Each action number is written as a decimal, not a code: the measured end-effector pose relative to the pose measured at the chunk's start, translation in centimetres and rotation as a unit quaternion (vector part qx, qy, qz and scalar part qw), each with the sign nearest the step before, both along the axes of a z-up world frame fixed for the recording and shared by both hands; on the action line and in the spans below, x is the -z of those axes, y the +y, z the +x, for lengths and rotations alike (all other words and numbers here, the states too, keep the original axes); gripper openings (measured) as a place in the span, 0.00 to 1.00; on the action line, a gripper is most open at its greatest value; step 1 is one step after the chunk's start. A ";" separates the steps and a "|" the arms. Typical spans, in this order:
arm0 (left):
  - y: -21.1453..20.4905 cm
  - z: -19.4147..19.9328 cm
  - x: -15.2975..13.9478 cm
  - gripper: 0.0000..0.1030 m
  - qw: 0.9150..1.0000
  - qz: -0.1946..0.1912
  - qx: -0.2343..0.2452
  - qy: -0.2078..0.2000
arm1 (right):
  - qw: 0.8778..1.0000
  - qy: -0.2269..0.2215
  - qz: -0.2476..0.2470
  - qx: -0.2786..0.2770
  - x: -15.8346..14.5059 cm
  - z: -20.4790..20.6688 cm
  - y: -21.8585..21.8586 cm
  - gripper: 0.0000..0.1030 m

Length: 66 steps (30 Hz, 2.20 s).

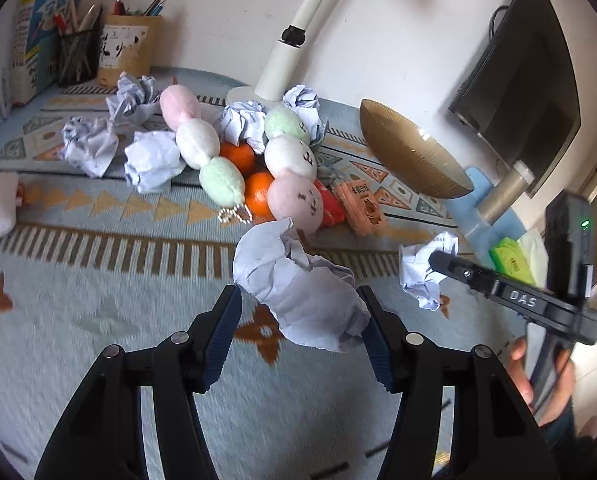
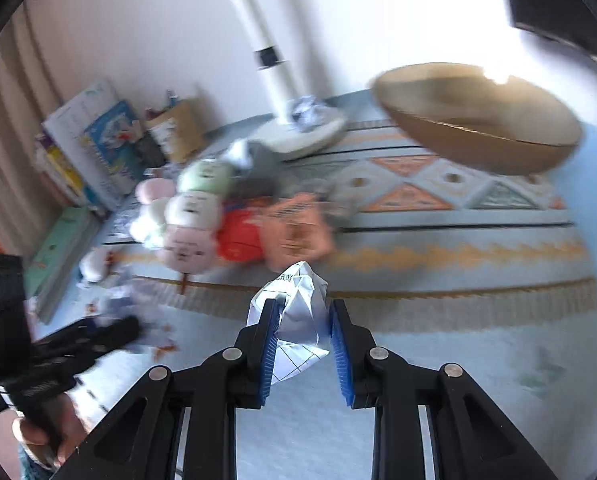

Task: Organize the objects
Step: 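Carry both paper balls to the gold bowl and open both tools, then move both tools back over the desk clutter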

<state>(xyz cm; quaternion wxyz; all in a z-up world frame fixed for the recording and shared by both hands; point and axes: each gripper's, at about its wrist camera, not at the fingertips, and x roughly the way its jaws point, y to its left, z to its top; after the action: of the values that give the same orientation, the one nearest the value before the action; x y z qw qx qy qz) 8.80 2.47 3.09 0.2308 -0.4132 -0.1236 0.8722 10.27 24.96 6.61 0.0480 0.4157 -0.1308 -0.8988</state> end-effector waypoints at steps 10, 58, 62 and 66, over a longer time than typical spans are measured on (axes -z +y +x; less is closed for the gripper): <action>4.2 -1.0 -3.1 0.54 0.999 -0.021 0.027 0.014 | 0.999 -0.002 -0.038 0.036 -0.7 2.4 4.9 0.24; -3.7 -0.4 -4.4 0.99 0.970 -0.115 -0.187 0.106 | 0.995 0.078 0.028 0.056 -6.2 -0.9 2.7 0.65; -4.6 -1.3 -2.3 0.99 0.967 -0.122 -0.205 0.094 | 0.995 0.085 0.038 0.027 -2.1 -1.7 -0.2 0.65; -3.4 -2.6 -1.3 0.99 0.964 -0.136 -0.206 0.097 | 0.994 0.076 0.075 0.010 0.0 -2.3 -2.2 0.65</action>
<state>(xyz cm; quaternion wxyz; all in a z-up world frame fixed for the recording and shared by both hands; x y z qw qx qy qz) 6.17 -0.93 4.41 -0.0017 -0.3198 -0.0629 0.9454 7.97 22.77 6.65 0.0173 0.3477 -0.0633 -0.9353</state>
